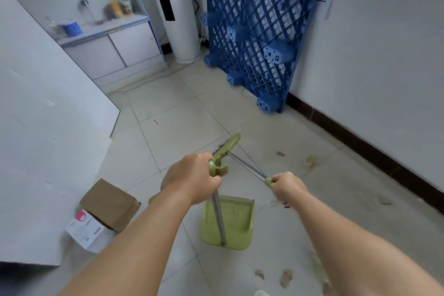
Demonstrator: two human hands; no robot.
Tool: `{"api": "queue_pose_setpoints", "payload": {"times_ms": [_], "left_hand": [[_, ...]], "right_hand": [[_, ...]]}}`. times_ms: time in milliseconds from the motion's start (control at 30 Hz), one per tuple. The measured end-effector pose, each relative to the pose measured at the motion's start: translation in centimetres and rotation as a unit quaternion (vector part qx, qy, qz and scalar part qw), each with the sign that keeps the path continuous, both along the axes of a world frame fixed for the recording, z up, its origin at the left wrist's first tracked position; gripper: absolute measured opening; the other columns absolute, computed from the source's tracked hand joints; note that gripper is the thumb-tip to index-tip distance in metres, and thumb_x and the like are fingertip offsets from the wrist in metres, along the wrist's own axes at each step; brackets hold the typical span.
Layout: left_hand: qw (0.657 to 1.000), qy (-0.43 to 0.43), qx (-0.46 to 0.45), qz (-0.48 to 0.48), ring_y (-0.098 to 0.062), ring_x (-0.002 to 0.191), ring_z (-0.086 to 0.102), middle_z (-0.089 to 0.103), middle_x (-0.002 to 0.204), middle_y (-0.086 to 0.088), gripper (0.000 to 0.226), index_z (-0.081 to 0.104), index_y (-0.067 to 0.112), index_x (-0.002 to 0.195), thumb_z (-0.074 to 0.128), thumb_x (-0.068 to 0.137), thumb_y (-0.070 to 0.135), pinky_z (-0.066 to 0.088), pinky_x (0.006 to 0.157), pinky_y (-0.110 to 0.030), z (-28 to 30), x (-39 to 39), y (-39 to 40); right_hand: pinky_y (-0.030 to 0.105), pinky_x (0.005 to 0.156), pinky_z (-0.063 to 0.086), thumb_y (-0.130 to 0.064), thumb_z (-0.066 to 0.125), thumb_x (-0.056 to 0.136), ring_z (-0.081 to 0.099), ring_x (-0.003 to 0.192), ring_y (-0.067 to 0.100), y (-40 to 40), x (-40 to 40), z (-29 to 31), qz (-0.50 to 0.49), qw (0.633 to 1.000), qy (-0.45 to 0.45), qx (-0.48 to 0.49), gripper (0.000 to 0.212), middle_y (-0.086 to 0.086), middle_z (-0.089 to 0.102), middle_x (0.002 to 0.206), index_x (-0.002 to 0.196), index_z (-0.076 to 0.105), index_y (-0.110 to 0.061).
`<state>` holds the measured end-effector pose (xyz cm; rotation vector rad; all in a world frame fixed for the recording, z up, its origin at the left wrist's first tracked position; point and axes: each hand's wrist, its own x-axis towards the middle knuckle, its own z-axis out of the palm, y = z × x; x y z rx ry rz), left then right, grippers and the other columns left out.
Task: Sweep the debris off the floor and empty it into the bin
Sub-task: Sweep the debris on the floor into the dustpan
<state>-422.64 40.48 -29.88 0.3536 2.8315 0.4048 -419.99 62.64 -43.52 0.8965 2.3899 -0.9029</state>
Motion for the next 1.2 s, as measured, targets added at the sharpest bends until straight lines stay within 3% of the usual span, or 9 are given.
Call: {"api": "queue_pose_setpoints", "payload": {"times_ms": [167,333,567,667,800,1000,1200], "left_hand": [[1.0,0.0,-0.018,0.003,-0.016,0.064,0.053,0.057,0.073,0.007,0.008,0.054,0.027,0.082,0.061,0.082,0.032,0.04,0.053,-0.025,-1.3,-6.4,3.4],[1.0,-0.006,-0.03,-0.002,-0.018,0.066,0.054,0.055,0.072,0.008,0.01,0.051,0.027,0.083,0.06,0.084,0.032,0.04,0.054,-0.025,-3.0,-10.2,6.0],[0.999,-0.012,-0.039,-0.011,-0.022,0.072,0.059,0.058,0.075,0.007,0.012,0.052,0.026,0.084,0.06,0.085,0.035,0.047,0.06,-0.027,-5.0,-12.5,8.5],[0.999,-0.01,-0.042,-0.026,-0.022,0.072,0.061,0.059,0.075,0.006,0.012,0.054,0.025,0.085,0.06,0.085,0.035,0.05,0.061,-0.029,-5.2,-12.6,9.8],[0.998,0.0,-0.038,-0.048,-0.022,0.069,0.06,0.059,0.073,0.005,0.013,0.054,0.024,0.082,0.061,0.084,0.034,0.05,0.06,-0.031,-5.2,-12.4,11.6],[0.996,0.003,-0.026,-0.09,-0.021,0.067,0.06,0.06,0.073,0.004,0.012,0.053,0.025,0.08,0.062,0.083,0.033,0.046,0.056,-0.028,-4.9,-10.3,14.2],[0.991,0.01,-0.006,-0.131,-0.021,0.068,0.059,0.058,0.074,0.005,0.009,0.056,0.025,0.084,0.061,0.084,0.032,0.045,0.057,-0.028,-3.6,-6.1,15.1]], "right_hand": [[0.029,0.062,0.055,-0.03,0.042,0.095,0.056,0.063,0.02,1.1,-10.5,-3.3,0.06,0.998,-0.002,0.022,0.028,0.002,0.06,0.076,0.098,0.068,-0.019],[0.022,0.047,0.037,-0.022,0.042,0.096,0.048,0.057,0.018,3.2,-15.9,-6.7,0.09,0.994,-0.034,0.047,0.026,0.001,0.056,0.074,0.095,0.066,-0.015],[0.024,0.051,0.039,-0.028,0.043,0.097,0.053,0.063,0.019,8.7,-16.9,-9.5,0.025,0.997,-0.061,0.042,0.026,0.003,0.059,0.081,0.107,0.065,-0.02],[0.025,0.052,0.042,-0.031,0.043,0.098,0.053,0.06,0.02,11.5,-15.5,-9.6,-0.02,0.996,-0.071,0.045,0.029,0.005,0.054,0.074,0.113,0.062,-0.016],[0.031,0.062,0.05,-0.037,0.045,0.095,0.06,0.069,0.028,15.5,-11.4,-9.8,-0.099,0.991,-0.078,0.036,0.034,0.011,0.062,0.082,0.113,0.064,-0.016],[0.028,0.054,0.046,-0.03,0.045,0.094,0.057,0.061,0.027,19.5,-2.3,-8.6,-0.172,0.98,-0.101,0.025,0.027,0.01,0.06,0.074,0.105,0.067,-0.017],[0.023,0.045,0.043,-0.031,0.049,0.096,0.056,0.052,0.026,18.2,7.3,-7.4,-0.25,0.96,-0.125,0.0,0.032,0.014,0.06,0.069,0.105,0.066,-0.006]]}}
